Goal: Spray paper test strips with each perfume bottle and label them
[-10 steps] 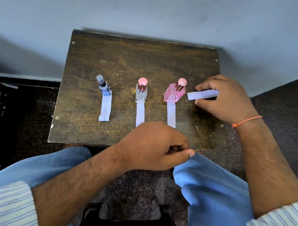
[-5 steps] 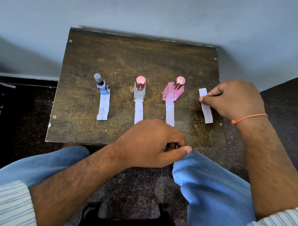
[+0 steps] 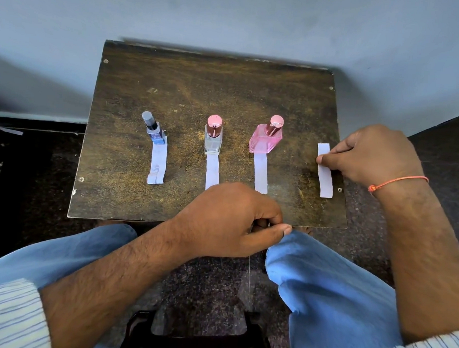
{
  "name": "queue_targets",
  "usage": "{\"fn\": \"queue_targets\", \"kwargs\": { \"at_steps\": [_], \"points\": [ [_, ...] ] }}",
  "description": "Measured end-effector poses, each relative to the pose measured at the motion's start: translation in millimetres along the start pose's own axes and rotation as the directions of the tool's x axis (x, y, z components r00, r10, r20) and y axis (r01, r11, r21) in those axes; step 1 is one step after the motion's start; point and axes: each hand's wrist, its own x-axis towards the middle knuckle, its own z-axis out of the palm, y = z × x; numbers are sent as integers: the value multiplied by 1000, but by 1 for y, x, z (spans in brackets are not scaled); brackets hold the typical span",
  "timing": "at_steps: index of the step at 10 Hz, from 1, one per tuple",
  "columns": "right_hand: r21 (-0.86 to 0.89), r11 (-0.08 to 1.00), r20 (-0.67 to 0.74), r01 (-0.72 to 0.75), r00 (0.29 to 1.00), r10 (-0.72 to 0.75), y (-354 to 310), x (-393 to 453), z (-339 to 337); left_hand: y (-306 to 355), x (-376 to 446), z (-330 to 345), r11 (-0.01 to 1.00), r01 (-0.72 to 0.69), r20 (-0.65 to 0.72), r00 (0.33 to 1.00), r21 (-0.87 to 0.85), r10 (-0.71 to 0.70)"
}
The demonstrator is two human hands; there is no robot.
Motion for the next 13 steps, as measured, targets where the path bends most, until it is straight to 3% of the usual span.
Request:
{"fn": "queue_targets", "kwargs": {
  "at_steps": [13],
  "points": [
    [24, 999, -63, 42, 997, -40, -7, -8, -1, 1, -1, -1, 999, -25, 17, 1000, 43, 24]
  ]
}}
